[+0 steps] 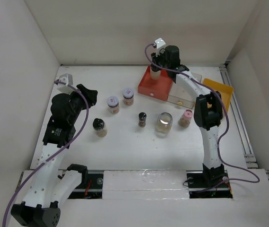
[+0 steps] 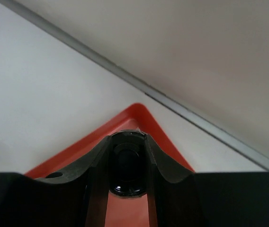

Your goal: Organize the condiment bottles

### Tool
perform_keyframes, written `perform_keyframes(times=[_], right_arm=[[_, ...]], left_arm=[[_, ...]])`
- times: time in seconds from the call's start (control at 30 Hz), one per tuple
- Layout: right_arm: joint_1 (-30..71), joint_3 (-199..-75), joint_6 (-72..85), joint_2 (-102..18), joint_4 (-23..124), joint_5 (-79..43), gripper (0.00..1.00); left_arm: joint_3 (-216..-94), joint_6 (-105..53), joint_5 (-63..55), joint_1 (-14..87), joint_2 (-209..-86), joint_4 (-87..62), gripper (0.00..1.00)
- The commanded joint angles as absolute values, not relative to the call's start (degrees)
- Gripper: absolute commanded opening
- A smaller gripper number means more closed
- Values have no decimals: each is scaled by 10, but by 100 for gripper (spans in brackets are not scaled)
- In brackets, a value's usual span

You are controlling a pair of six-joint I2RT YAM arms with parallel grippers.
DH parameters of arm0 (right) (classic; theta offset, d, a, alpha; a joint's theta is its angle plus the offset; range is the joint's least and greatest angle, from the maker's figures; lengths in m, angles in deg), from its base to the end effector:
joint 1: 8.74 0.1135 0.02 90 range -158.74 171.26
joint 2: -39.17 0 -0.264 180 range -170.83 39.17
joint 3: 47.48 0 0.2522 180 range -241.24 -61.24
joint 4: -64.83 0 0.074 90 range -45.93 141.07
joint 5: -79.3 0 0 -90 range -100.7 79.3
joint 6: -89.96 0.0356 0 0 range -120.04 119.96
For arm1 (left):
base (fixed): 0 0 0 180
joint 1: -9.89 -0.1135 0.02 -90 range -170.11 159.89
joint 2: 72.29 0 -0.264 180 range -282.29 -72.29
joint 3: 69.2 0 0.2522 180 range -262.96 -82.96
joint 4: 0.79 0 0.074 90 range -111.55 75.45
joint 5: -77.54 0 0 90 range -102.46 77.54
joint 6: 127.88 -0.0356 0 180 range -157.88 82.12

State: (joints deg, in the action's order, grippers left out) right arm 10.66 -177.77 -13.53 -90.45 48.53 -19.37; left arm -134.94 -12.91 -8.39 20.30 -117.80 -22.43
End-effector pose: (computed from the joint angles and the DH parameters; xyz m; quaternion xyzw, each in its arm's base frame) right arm 0.5129 0.1863 0.2904 -0.2687 0.7490 0.0912 0.5988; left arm 0.1777 -0.0352 0.3863 -0.0660 0.7127 -0.2363 0.6572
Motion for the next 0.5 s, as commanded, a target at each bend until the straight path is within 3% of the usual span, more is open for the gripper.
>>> perform_keyframes(times=[0.0,0.47], right_arm=[[105,-1825,-130,-875,545,-214,6],[100,-1818,-115,-934,556,-219,6]], left_arm=[[-1350,-126,-78,203,-1180,-192,40],[-1355,-126,-73,203,-1185,-192,40]])
